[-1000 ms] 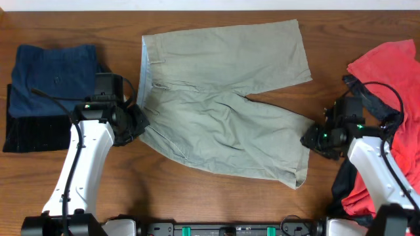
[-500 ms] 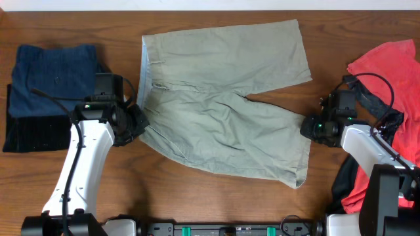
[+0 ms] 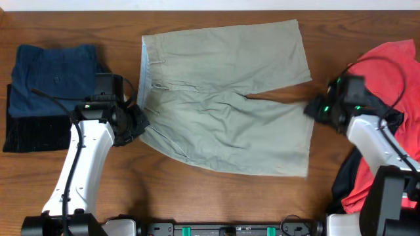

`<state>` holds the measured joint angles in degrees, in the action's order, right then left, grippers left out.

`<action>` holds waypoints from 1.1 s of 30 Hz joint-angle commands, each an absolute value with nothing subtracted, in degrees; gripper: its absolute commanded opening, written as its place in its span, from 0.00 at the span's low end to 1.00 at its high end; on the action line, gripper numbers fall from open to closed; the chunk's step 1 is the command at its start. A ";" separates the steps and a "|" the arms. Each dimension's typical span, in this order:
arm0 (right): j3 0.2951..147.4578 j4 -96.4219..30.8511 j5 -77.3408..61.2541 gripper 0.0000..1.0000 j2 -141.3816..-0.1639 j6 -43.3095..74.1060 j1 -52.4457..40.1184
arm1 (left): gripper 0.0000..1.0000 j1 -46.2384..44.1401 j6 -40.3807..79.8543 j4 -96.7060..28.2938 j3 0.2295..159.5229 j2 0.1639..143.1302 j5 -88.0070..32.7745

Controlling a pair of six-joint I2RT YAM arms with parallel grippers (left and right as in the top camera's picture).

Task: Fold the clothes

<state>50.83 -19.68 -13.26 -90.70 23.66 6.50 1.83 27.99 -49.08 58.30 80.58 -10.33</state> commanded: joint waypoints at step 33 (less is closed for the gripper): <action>50.13 -68.60 -15.90 0.99 -84.62 27.94 6.15 | 0.06 1.91 26.61 -48.77 58.28 81.03 -9.43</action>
<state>52.58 -69.21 -16.93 -86.61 26.30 7.99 1.83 27.11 -48.80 58.28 80.60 -10.31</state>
